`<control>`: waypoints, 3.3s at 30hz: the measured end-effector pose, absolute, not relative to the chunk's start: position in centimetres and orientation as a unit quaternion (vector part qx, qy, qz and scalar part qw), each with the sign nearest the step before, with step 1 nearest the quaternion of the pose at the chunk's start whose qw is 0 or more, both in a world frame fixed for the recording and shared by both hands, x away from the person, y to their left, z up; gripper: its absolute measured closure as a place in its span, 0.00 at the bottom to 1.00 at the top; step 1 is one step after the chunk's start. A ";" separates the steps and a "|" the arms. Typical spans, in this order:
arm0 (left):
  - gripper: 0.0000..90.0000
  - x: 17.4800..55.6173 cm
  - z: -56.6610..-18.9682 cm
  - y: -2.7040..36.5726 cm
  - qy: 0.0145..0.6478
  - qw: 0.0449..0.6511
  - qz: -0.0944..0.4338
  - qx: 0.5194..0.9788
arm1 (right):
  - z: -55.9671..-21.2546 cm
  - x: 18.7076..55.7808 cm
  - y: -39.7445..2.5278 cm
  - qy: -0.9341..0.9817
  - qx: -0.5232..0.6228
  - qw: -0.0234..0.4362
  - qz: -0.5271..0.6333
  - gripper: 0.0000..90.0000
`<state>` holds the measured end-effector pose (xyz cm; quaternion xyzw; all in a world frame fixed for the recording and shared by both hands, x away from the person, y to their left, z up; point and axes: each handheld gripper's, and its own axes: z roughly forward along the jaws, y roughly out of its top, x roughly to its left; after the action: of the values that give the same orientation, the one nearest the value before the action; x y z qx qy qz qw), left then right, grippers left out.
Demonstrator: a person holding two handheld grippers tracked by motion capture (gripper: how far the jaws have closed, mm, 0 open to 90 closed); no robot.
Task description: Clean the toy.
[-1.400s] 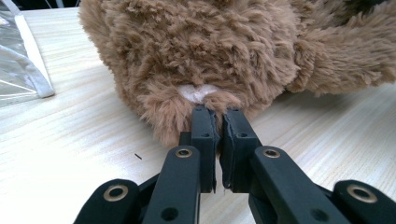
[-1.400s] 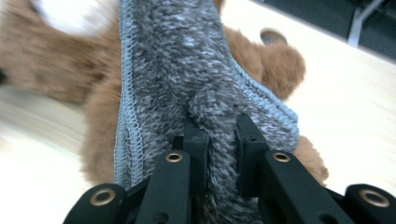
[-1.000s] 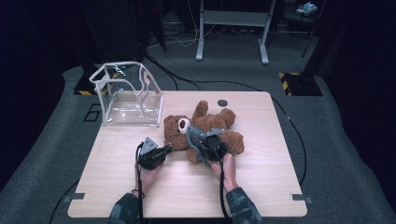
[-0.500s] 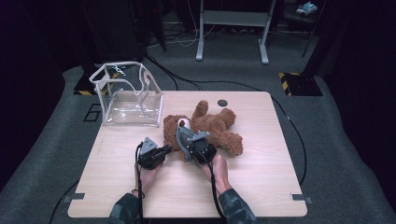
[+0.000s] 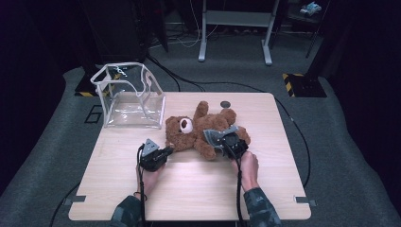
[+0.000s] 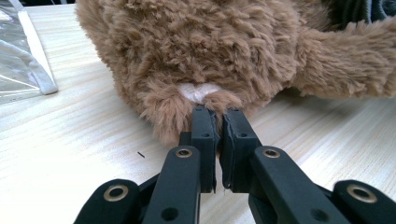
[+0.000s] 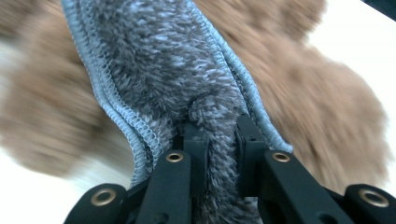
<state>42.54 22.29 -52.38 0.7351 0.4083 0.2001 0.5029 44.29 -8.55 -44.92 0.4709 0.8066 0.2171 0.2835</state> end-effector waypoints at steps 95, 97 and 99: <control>0.91 43.0 -52.4 22.6 0.428 0.481 0.187 0.742 | -44.4 51.5 -11.4 0.761 0.540 0.275 0.229 0.87; 0.90 43.0 -52.4 22.6 0.428 0.481 0.186 0.742 | -45.9 52.3 -12.7 0.750 0.573 0.257 0.208 0.87; 0.89 43.0 -52.4 22.5 0.427 0.481 0.185 0.743 | -47.0 52.4 -14.0 0.744 0.592 0.248 0.187 0.87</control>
<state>43.01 22.54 -52.41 0.7429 0.4270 0.1849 0.4812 52.42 -14.04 -46.98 0.5923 0.7437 0.1865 0.2477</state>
